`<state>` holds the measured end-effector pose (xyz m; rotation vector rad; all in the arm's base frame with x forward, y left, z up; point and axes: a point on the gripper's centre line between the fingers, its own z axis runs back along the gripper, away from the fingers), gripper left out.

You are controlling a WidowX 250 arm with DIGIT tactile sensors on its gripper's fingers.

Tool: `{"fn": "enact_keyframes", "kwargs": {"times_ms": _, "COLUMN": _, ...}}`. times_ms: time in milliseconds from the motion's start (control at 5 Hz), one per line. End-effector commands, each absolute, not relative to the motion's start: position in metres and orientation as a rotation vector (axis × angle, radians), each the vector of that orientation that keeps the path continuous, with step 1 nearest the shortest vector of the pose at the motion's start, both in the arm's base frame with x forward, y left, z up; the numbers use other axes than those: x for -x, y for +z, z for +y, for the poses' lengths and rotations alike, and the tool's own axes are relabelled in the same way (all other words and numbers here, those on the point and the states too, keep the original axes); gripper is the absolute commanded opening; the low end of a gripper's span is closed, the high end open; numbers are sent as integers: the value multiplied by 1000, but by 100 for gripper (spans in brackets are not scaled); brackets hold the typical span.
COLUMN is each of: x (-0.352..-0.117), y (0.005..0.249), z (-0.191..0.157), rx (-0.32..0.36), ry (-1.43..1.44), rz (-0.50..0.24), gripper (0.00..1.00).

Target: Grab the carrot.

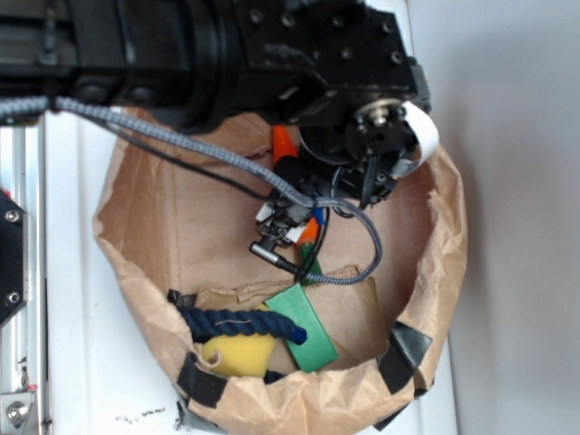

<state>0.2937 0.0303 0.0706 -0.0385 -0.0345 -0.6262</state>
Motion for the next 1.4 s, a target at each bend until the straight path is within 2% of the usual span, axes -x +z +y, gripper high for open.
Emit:
{"fn": "enact_keyframes", "kwargs": {"times_ms": 0, "x": -301, "y": 88, "z": 38, "rx": 9, "ry": -621, "rz": -94, "gripper": 100}}
{"fn": "enact_keyframes", "kwargs": {"times_ms": 400, "x": -284, "y": 52, "z": 31, "rx": 61, "ry": -751, "rz": -85, "gripper": 100}}
{"fn": "enact_keyframes", "kwargs": {"times_ms": 800, "x": -287, "y": 12, "z": 30, "rx": 19, "ry": -760, "rz": -109, "gripper": 100}}
{"fn": "enact_keyframes", "kwargs": {"times_ms": 1000, "x": -294, "y": 11, "z": 28, "rx": 9, "ry": -718, "rz": -125, "gripper": 0}}
{"fn": "enact_keyframes", "kwargs": {"times_ms": 1200, "x": -295, "y": 23, "z": 28, "rx": 13, "ry": -700, "rz": -151, "gripper": 0}}
